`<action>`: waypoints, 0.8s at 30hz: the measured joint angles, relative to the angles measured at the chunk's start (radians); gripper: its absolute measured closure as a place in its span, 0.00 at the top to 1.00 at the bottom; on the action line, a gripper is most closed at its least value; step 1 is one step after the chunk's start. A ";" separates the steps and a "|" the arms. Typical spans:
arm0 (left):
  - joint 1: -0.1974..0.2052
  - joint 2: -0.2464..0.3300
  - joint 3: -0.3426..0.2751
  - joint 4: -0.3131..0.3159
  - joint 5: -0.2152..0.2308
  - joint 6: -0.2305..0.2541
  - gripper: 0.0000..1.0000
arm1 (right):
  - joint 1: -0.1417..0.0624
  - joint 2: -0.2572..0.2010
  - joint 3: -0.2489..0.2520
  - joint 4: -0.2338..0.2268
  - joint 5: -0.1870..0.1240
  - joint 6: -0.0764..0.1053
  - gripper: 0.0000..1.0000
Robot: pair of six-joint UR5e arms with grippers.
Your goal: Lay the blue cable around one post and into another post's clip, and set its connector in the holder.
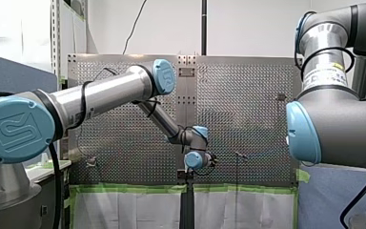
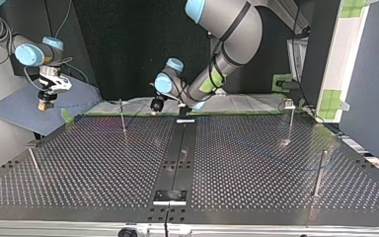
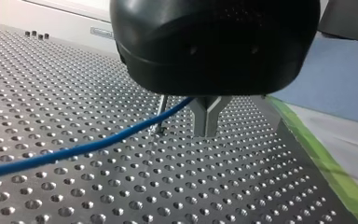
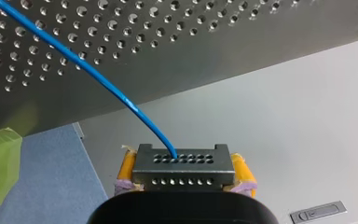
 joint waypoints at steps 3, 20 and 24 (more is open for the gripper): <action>0.003 0.000 0.007 -0.002 -0.001 0.000 0.00 | -0.002 0.002 0.000 -0.004 0.000 0.001 0.00; 0.009 -0.007 0.005 -0.023 -0.015 0.000 0.00 | 0.004 0.083 -0.062 0.057 -0.001 -0.018 0.00; 0.011 -0.007 0.004 -0.018 -0.019 0.000 0.00 | 0.000 0.084 -0.075 0.061 -0.001 -0.015 0.00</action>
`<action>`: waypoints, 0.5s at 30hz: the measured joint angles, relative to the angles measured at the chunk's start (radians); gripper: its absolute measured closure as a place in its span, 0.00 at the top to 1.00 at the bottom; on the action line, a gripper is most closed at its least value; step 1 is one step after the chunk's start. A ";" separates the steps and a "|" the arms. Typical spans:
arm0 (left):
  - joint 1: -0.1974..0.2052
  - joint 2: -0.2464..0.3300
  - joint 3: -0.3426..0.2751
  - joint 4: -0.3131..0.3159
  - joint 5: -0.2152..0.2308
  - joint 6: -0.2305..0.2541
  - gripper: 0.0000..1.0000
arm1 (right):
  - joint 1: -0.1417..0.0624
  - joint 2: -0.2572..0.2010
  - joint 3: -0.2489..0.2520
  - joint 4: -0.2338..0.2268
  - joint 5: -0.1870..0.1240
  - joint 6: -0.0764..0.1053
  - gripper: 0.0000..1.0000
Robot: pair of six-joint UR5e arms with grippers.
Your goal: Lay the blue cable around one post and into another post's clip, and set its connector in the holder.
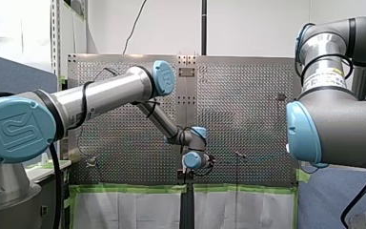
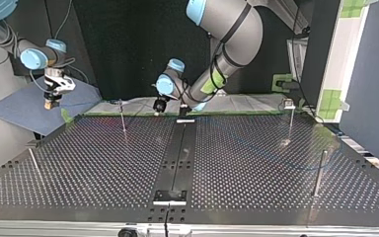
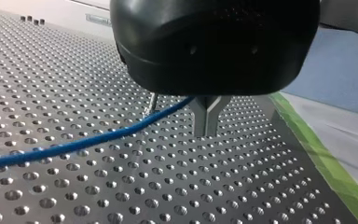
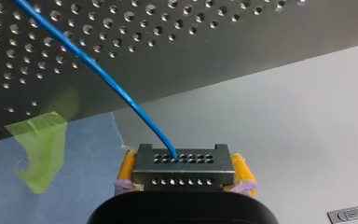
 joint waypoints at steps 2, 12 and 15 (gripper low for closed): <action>0.002 0.000 0.003 0.000 -0.001 0.000 0.00 | -0.001 0.000 -0.006 0.003 0.000 0.001 0.00; 0.007 0.000 0.036 -0.001 -0.022 0.000 0.00 | -0.001 0.003 -0.042 0.010 0.006 -0.003 0.00; 0.008 0.000 0.042 -0.001 -0.035 0.001 0.00 | -0.001 0.005 -0.053 0.006 0.012 -0.003 0.00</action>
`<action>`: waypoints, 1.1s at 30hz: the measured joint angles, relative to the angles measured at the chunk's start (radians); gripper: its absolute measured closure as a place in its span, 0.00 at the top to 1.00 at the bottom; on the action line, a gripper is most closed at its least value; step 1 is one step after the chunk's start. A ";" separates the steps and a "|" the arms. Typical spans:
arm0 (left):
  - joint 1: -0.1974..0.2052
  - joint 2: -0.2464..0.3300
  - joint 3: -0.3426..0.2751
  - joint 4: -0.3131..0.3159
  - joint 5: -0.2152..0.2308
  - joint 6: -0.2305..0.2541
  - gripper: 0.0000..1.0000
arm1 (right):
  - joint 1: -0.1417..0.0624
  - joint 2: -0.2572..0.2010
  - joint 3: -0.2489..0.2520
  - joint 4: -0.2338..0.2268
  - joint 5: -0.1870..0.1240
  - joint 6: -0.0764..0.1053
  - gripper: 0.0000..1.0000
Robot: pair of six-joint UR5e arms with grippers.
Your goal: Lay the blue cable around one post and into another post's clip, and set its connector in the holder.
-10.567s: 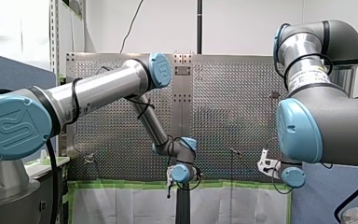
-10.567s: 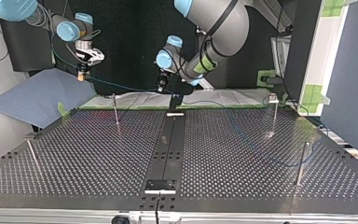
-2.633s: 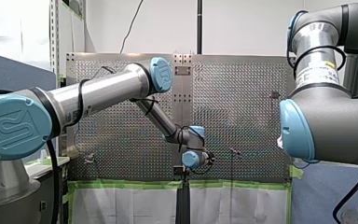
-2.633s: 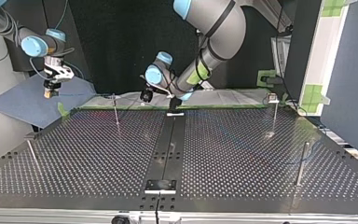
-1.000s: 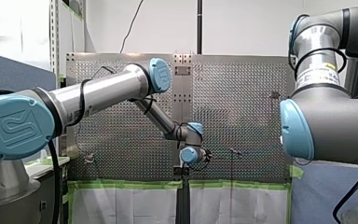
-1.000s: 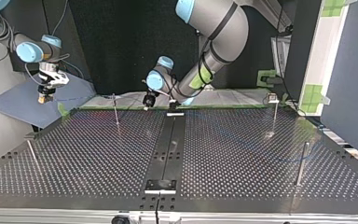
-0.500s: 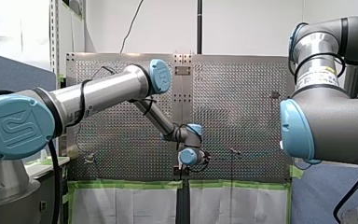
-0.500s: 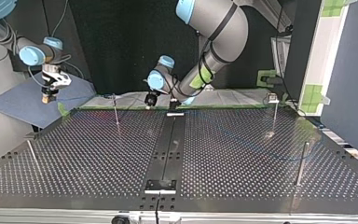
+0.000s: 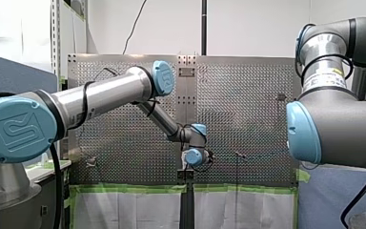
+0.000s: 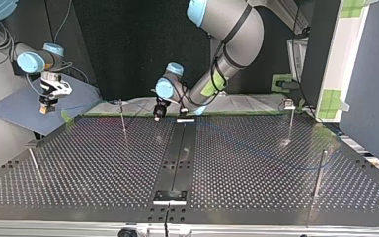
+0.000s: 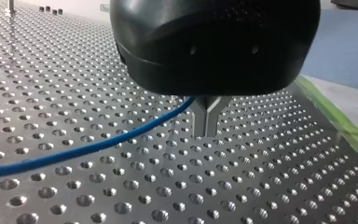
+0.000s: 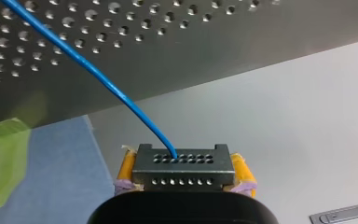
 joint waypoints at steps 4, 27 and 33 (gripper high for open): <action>0.002 0.000 0.004 -0.002 -0.011 0.001 0.00 | 0.001 0.013 -0.024 0.007 0.006 -0.003 0.00; 0.028 0.000 0.055 -0.067 -0.019 0.013 0.00 | 0.005 0.155 -0.233 0.177 0.013 -0.061 0.00; 0.029 0.000 0.063 -0.079 -0.019 0.014 0.00 | 0.007 0.162 -0.285 0.183 0.015 -0.058 0.00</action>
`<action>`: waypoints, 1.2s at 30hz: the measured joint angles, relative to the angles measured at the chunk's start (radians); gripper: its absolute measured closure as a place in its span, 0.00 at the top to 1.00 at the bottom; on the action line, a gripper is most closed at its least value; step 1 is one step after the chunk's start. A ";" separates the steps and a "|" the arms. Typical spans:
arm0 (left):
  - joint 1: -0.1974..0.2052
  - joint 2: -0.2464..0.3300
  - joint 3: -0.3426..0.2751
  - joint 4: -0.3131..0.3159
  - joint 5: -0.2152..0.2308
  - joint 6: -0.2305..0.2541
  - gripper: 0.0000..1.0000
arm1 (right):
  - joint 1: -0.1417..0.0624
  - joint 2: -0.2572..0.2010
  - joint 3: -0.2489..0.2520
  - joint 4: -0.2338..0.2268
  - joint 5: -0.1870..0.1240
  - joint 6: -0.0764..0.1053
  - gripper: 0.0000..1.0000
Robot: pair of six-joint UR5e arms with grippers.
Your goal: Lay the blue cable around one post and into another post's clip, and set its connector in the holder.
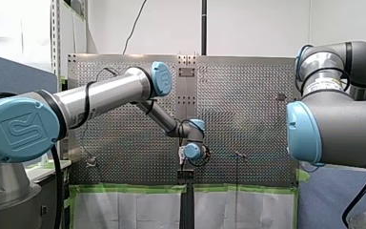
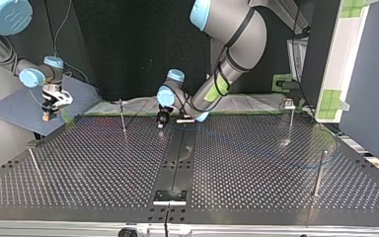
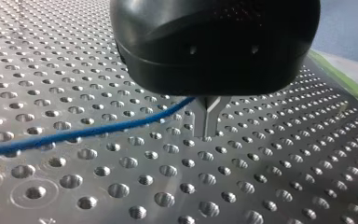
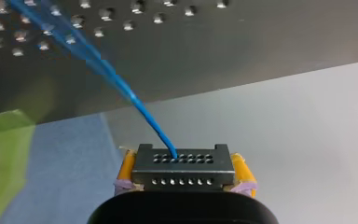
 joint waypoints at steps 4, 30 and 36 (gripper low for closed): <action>0.000 0.000 -0.006 -0.002 -0.001 0.002 0.00 | 0.006 0.012 -0.031 0.010 0.011 0.001 0.00; -0.027 0.029 -0.101 0.004 0.004 0.135 0.99 | 0.047 0.049 -0.179 0.165 0.052 -0.056 0.00; -0.034 0.073 -0.151 0.014 -0.001 0.139 0.99 | 0.056 0.049 -0.177 0.188 0.067 -0.068 0.00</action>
